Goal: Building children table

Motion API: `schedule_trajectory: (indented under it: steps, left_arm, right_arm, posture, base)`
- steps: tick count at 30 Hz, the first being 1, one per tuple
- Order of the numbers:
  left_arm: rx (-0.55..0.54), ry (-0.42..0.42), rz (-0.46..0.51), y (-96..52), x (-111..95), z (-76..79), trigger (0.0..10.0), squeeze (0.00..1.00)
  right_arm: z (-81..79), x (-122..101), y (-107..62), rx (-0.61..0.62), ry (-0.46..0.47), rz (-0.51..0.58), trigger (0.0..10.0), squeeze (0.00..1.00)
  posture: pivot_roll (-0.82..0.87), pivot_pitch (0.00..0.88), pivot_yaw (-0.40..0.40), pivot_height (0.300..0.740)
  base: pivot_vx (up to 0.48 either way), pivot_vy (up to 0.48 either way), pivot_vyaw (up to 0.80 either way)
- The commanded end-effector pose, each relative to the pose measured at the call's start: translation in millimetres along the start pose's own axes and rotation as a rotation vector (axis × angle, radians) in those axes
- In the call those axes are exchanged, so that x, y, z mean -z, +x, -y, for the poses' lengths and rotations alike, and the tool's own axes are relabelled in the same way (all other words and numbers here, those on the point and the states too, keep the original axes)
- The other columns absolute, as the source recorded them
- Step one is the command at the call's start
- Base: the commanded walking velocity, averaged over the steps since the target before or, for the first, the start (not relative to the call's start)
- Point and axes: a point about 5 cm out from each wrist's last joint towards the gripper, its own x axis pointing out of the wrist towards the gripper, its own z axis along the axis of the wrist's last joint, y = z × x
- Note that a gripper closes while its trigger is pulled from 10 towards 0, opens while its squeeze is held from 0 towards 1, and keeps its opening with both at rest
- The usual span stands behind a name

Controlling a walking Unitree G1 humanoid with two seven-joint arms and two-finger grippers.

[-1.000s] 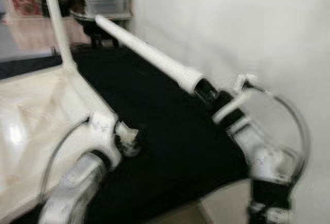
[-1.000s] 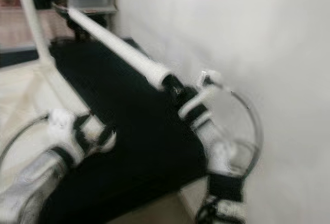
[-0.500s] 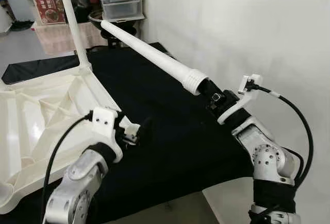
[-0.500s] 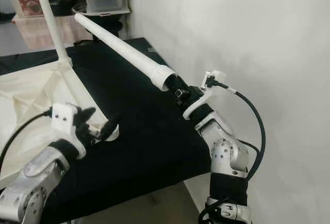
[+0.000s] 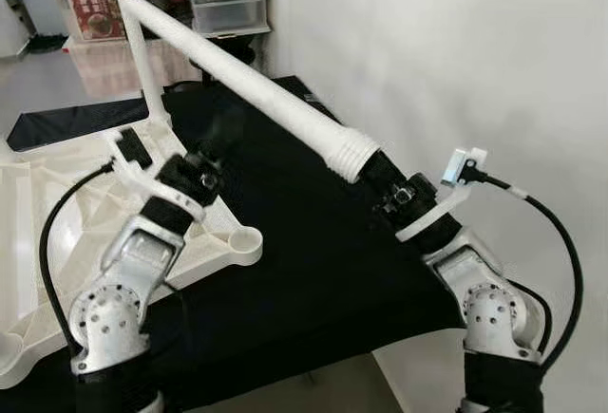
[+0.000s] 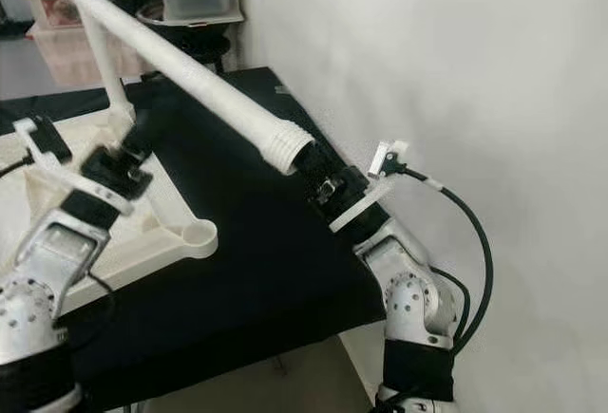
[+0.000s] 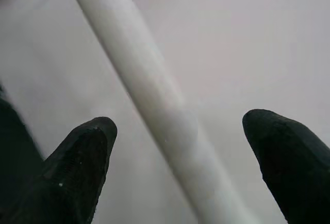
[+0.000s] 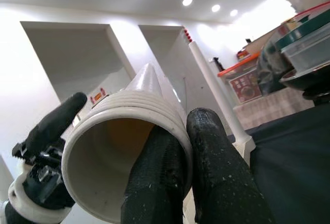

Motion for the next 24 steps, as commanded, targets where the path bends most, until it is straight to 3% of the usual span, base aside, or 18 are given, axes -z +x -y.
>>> schedule_trajectory:
  steps: [1, 2, 10, 17, 23, 24]
  left_arm:
    - [0.091, -0.107, 0.049, 5.4, -7, 10.7, 10.0, 0.97]
    - [0.119, -0.151, 0.069, 6.8, -11, 13.7, 10.0, 0.01]
    - [0.144, -0.244, 0.094, 6.2, -23, 15.0, 10.0, 0.00]
    - [0.143, -0.262, 0.093, 4.0, -30, 14.4, 10.0, 0.00]
    - [0.160, -0.269, 0.083, 3.3, -32, 15.7, 10.0, 0.00]
    - [0.165, -0.247, 0.056, 2.4, -31, 16.9, 2.4, 0.00]
  right_arm:
    - [-11.8, -2, -0.7, -0.105, 0.003, 0.013, 10.0, 0.00]
    - [-15.3, -2, -2.3, -0.136, 0.012, 0.011, 10.0, 0.00]
    - [-27.5, -1, -8.7, -0.244, 0.041, 0.003, 10.0, 0.00]
    - [-37.0, 2, -10.6, -0.344, 0.042, -0.041, 10.0, 0.00]
    - [-35.8, 6, -12.9, -0.344, 0.010, -0.096, 10.0, 0.00]
    - [-34.0, 7, -13.4, -0.335, -0.005, -0.112, 10.0, 0.00]
  posture:
    - [-0.03, 0.008, -0.005, 0.740]
    - [-0.03, 0.010, -0.003, 0.740]
    - [-0.03, 0.014, -0.001, 0.740]
    - [-0.03, 0.014, -0.007, 0.740]
    - [-0.03, 0.014, -0.007, 0.740]
    - [-0.03, 0.015, -0.008, 0.740]
  base:
    - [0.000, 0.000, 0.00]
    - [0.000, 0.000, 0.00]
    - [0.000, 0.000, 0.00]
    - [0.000, 0.000, 0.00]
    - [0.000, 0.000, 0.00]
    - [0.000, 0.000, 0.00]
